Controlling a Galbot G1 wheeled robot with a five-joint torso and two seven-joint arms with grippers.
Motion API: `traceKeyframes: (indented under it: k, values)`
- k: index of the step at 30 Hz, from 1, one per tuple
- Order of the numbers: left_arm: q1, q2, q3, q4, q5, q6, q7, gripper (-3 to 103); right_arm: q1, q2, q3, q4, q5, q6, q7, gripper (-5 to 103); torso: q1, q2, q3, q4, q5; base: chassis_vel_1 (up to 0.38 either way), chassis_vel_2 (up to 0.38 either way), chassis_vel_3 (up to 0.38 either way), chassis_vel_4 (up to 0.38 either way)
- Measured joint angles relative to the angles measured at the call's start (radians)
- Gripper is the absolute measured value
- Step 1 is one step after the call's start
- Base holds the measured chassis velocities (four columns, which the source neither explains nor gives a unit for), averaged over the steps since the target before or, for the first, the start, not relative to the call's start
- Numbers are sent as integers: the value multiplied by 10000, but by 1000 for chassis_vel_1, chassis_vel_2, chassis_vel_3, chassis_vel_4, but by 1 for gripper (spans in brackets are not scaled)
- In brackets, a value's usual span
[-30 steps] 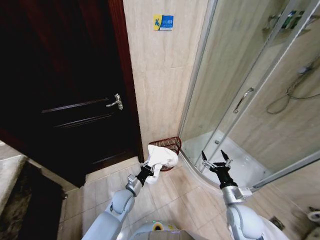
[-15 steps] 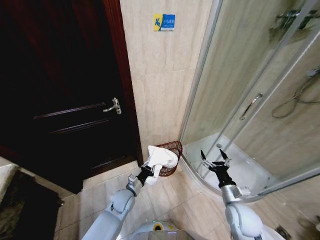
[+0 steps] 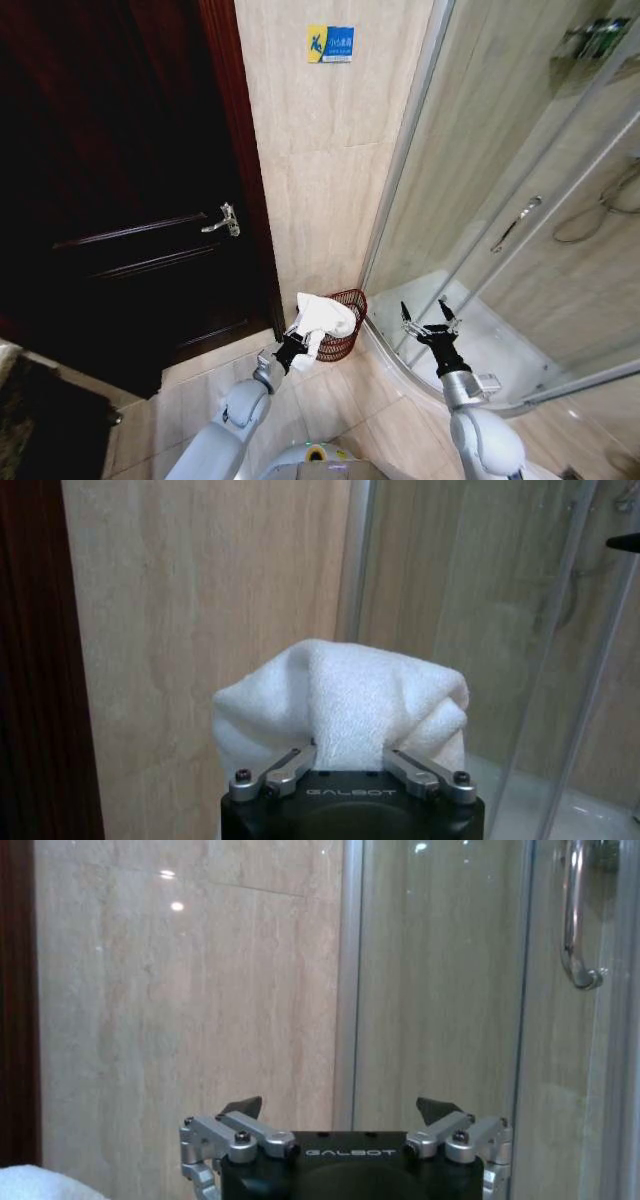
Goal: Discard the used towel into the hamper.
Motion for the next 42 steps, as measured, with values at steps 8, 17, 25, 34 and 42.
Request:
traceKeyframes:
  k: [8, 17, 25, 34, 42]
  values:
    - [23, 11, -5, 2, 8, -13, 13, 9, -13, 32, -3, -5, -12, 21, -22, 100, 0, 1, -1, 1, 0, -88, 98, 77, -81]
    - [-158, 110, 748, 626, 250, -112, 30, 9, -9, 26, -10, -50, 91, 47, -40, 100, 4, 0, 0, 1, -1, -87, 77, 80, -77]
    - [-699, -1, 1446, 1593, 447, -204, -148, 9, -29, 43, 11, -100, 142, 82, 2, 100, -3, 1, -1, 1, 0, -17, 5, 13, -13]
    - [-2365, -480, 2209, 3368, 372, -494, -258, 9, -276, 147, 64, -160, 134, 270, 35, 100, -3, 1, -1, 0, -1, 0, 0, 0, 0]
    - [-4246, -1632, 2429, 6056, 166, -1557, -211, 9, -220, 267, 247, -463, -18, 315, 101, 100, 0, 1, 0, 0, -1, 0, 0, 0, 0]
